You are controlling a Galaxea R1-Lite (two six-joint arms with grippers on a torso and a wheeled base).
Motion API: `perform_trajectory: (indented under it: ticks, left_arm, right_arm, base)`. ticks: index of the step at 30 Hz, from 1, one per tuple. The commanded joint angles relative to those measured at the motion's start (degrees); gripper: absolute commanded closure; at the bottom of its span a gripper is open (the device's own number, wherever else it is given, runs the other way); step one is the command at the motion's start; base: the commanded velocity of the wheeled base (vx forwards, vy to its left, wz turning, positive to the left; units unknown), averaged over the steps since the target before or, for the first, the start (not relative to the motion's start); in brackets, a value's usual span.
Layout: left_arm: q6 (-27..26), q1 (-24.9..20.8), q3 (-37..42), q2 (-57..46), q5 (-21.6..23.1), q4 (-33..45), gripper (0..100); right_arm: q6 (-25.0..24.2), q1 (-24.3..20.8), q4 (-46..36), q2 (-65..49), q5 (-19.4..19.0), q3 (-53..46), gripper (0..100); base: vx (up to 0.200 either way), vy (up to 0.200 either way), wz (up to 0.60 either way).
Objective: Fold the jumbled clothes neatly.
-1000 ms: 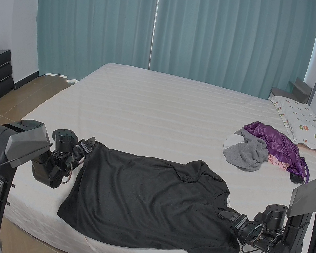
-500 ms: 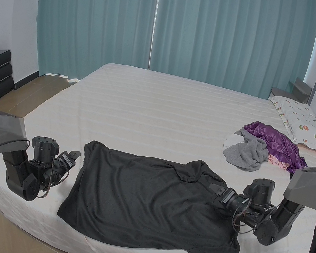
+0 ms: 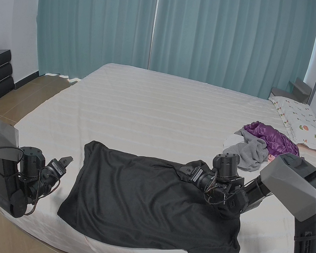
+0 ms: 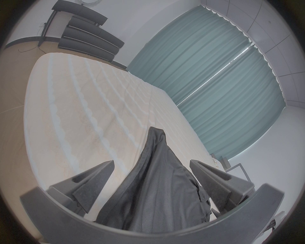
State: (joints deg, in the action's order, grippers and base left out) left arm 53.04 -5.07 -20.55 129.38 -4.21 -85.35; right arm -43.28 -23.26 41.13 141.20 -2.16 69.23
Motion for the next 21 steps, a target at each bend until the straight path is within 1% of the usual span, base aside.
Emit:
perform_trajectory:
  ticks: [1, 8, 10, 11, 12, 16, 17, 18, 20, 21]
  left_arm:
    - [0.1, 0.6, 3.0, 3.1, 0.2, -4.2, 0]
    - [0.2, 0.7, 3.3, 3.1, 0.2, -4.3, 0]
    - [0.3, 0.7, 3.3, 3.1, 0.2, -4.3, 0]
    - [0.3, 0.7, 3.3, 3.1, 0.2, -4.3, 0]
    - [0.3, 0.8, 3.2, 3.1, 0.2, -4.3, 0]
    - [0.3, 0.7, 3.2, 3.1, 0.2, -4.3, 0]
    - [0.3, 0.7, 3.2, 3.1, 0.2, -4.3, 0]
    - [0.3, 0.8, 3.2, 3.1, 0.2, -4.3, 0]
    - [0.2, 0.8, 3.2, 3.1, 0.2, -4.3, 0]
    - [0.2, 0.8, 3.2, 3.2, 0.2, -4.3, 0]
  right_arm:
    - [0.2, -1.2, -6.8, 8.2, 0.0, 10.0, 0]
    - [0.0, -1.2, -13.3, 12.3, 0.4, 19.3, 0]
    - [0.1, -1.0, -15.9, 13.9, 2.4, 23.8, 0]
    - [0.1, -1.0, -15.9, 13.9, 2.4, 23.8, 0]
    - [0.0, -0.9, -17.1, 15.2, 3.5, 27.4, 0]
    - [0.2, -0.3, -21.0, 17.6, 5.1, 34.3, 0]
    - [0.2, -0.3, -21.0, 17.6, 5.1, 34.3, 0]
    - [0.1, 0.1, -23.7, 20.3, 7.0, 40.1, 0]
    - [-0.1, 0.5, -25.2, 23.2, 9.3, 45.4, 0]
    - [0.2, 0.8, -24.3, 24.1, 10.2, 45.4, 0]
  base:
    - [0.000, 0.000, 0.00]
    - [0.000, 0.000, 0.00]
    - [0.000, 0.000, 0.00]
    - [0.000, 0.000, 0.00]
    - [0.000, 0.000, 0.00]
    - [0.000, 0.000, 0.00]
    - [0.000, 0.000, 0.00]
    - [0.000, 0.000, 0.00]
    - [0.000, 0.000, 0.00]
    - [0.000, 0.000, 0.00]
